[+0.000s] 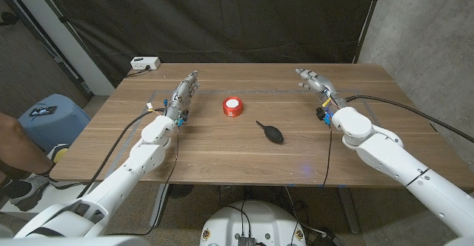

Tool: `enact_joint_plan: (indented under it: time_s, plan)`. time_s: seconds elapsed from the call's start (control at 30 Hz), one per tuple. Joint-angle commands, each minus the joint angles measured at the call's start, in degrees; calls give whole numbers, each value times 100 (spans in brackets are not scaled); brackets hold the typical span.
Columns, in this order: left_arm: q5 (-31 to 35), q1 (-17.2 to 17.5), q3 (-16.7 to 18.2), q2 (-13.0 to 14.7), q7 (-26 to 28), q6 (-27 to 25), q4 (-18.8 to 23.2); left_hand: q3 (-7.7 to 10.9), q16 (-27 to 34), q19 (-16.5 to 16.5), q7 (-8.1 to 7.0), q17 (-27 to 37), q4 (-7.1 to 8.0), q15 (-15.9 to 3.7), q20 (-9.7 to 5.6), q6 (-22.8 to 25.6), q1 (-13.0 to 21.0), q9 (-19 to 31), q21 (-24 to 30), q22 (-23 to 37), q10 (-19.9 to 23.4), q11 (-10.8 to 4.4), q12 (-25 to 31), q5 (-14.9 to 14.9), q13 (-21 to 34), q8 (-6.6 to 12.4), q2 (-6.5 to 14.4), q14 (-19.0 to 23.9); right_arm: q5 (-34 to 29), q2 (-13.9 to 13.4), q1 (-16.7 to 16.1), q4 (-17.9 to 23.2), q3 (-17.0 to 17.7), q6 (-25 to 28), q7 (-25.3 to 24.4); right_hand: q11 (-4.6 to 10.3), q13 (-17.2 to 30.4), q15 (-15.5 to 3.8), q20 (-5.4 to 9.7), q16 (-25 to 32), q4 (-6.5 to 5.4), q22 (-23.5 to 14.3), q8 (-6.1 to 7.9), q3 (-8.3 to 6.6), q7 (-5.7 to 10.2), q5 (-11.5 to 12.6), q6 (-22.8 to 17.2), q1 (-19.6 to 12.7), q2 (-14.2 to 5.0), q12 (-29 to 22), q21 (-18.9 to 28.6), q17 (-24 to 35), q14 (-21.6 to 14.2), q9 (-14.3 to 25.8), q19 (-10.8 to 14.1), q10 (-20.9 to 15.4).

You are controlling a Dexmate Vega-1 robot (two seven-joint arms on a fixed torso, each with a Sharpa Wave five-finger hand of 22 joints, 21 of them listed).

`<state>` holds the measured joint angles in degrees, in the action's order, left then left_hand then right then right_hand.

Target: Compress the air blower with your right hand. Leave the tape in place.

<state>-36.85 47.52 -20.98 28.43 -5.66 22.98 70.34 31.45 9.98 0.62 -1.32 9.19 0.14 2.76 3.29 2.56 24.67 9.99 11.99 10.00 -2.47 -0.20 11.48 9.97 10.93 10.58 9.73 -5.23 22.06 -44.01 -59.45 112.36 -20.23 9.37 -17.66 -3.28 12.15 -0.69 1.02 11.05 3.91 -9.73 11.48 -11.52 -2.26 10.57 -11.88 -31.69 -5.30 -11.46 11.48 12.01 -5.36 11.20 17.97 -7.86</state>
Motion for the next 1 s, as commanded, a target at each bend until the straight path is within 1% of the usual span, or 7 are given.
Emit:
enact_joint_plan:
  time_s: [0.03, 0.17, 0.3, 0.43, 0.67, 0.9, 1.0]
  plan:
    - [18, -53, -23, -23, -44, 20, -46, 6, 11, 16, 22, 32, -45, -17, 11, 51, 77, 32, -12, 20, 5, 5, 32, 28, -5, 9, 7, -6, -152, -253, -88, 663, 1, 872, -290, 23, 10, 21, -18, 32, 72, -23, 45, -13, -18, -3, -6, -79, -4, -38, -11, 9, -31, 16, 40, -38]
    - [35, -64, -43, -28, -39, 3, -33, 7, 12, 16, 20, 32, -54, -23, 15, 54, 79, 32, -13, 20, 10, 4, 34, 27, -5, 10, 8, -4, -310, -393, -94, 907, -30, 1224, -398, 30, 14, 58, -46, -7, 118, -25, 35, -16, -22, -13, 12, -111, 8, -29, -47, -3, 96, 18, -56, -8]
    - [35, -61, -60, -42, -31, -22, -22, 8, 12, 16, 19, 32, -63, -27, 17, 62, 81, 32, -15, 20, 13, 1, 35, 28, -6, 12, 9, -4, -425, -507, -109, 1120, -43, 1520, -466, 24, 16, 54, -61, -5, 128, -26, 26, -12, -30, -17, 33, -109, 12, -27, -53, -5, 111, 19, -80, 3]
    - [33, -80, -80, -61, -48, -38, -45, 8, 12, 21, 15, 32, -71, -29, 17, 62, 83, 32, -15, 20, 17, 0, 36, 28, -7, 11, 11, -2, -494, -562, -125, 1273, -52, 1757, -524, -5, 18, 60, -68, 2, 132, -27, 25, -6, -44, -20, 35, -102, 17, -35, -56, -5, 110, 20, -95, -13]
    - [41, -109, -92, -92, -41, -33, -94, 9, 15, 19, 29, 32, -87, -34, 22, 83, 85, 33, -19, 21, 41, 9, 44, 28, -8, 17, 14, 7, -583, -602, -86, 1494, -116, 2212, -597, -15, 23, 81, -101, 2, 146, -29, 32, 6, -69, -25, 15, -94, 33, -44, -67, -8, 134, 22, -142, -26]
    - [99, -113, -87, -88, 23, 12, -77, 9, 13, 18, 32, 32, -98, -32, 25, 87, 87, 33, -22, 21, 39, 10, 42, 28, -9, 17, 15, 6, -752, -646, 31, 1665, -264, 2585, -628, -32, 35, 94, -108, 6, 177, -30, 51, 12, -84, -27, -37, -106, 54, -72, -64, -16, 150, 23, -159, -78]
    - [125, -114, -84, -87, 44, 48, -68, 8, 14, 18, 32, 33, -104, -33, 24, 93, 87, 34, -23, 21, 38, 16, 41, 28, -9, 18, 16, 7, -890, -653, 101, 1749, -384, 2761, -665, -83, 47, 106, -109, 22, 199, -30, 64, 8, -101, -26, -74, -124, 54, -93, -57, -21, 124, 25, -157, -117]
